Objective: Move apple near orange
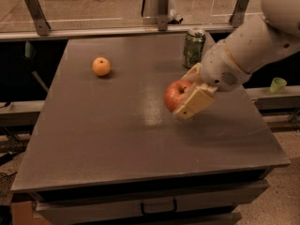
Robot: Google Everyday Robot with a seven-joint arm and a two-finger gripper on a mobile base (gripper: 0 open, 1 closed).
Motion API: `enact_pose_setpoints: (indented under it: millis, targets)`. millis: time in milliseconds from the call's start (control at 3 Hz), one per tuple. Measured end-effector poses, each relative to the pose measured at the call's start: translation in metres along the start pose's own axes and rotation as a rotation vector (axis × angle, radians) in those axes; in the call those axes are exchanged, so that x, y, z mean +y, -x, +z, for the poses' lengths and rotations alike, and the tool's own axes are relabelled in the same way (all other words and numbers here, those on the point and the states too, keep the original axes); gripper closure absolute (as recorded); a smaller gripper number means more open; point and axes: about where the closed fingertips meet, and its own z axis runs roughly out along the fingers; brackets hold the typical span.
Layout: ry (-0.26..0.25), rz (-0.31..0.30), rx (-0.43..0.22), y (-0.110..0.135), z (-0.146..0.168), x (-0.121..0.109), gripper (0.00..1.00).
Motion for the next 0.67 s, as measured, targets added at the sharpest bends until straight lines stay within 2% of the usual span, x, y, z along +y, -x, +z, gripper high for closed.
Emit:
enact_pose_setpoints:
  millis: [333, 667]
  targets:
    - [0.009, -0.051, -0.011, 0.041, 0.028, -0.034, 1.00]
    - [0.039, -0.113, -0.027, 0.092, 0.066, -0.069, 1.00]
